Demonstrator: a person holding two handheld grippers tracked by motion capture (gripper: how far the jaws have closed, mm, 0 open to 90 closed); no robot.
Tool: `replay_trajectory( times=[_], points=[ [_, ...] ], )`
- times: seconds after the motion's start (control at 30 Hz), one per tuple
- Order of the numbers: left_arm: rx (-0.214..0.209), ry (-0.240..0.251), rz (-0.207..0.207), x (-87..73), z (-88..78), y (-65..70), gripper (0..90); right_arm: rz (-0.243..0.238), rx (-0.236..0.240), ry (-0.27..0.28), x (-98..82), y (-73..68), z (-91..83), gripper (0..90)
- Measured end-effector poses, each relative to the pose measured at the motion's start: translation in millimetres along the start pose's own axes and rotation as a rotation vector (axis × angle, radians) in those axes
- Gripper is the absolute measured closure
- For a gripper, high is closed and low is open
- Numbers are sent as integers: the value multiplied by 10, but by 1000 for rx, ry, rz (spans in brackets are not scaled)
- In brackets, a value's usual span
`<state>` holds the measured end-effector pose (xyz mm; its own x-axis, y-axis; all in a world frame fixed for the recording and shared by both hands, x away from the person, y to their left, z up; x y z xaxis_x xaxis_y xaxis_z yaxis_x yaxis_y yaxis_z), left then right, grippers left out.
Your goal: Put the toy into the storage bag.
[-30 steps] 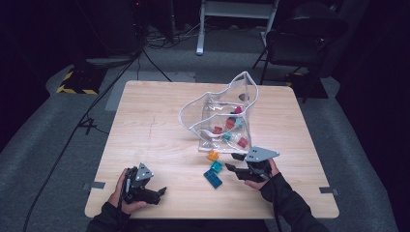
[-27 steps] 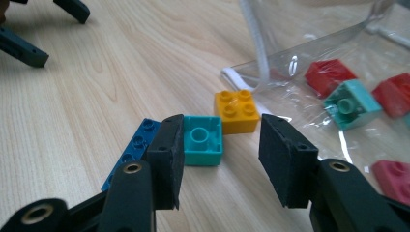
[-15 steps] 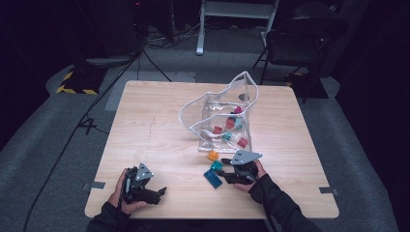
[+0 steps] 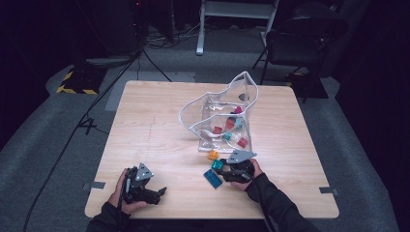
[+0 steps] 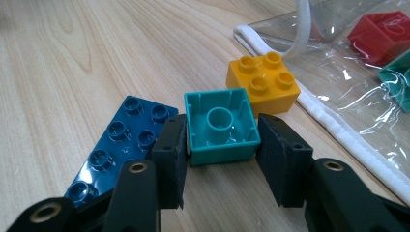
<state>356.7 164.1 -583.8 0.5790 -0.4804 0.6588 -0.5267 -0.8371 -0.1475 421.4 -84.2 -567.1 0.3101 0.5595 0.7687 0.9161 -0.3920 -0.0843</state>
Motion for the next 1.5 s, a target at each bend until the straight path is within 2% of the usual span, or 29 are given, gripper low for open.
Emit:
replay_trajectory(
  times=[0.23,0.47,0.67,0.7,0.87,1.5],
  points=[
    [0,0,0,0,0,0,5,-4,-9,-1,-15,19,-4,589],
    [0,0,0,0,0,0,5,-12,-16,31,15,12,-127,590],
    [0,0,0,0,0,0,5,-22,-26,69,51,23,-335,591],
    [0,0,-1,0,0,1,5,-21,-37,89,68,43,-443,591],
    [0,1,-2,1,1,2,5,-17,-56,134,132,100,-642,591],
    [0,1,-2,1,1,1,5,-10,-139,242,360,258,-1207,591]
  ],
)
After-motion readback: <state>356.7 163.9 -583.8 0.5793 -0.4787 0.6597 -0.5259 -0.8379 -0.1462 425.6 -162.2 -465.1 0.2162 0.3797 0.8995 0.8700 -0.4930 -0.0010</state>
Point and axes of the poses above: each handheld gripper's, and its own axes: z roughly forward along the jaws, x roughly out of its top, y roughly to its right, the point moved 10 cm from there along z, roughly forward along the jaws, and after that the axes turned 12 degrees about x, right-handed, at the moved point
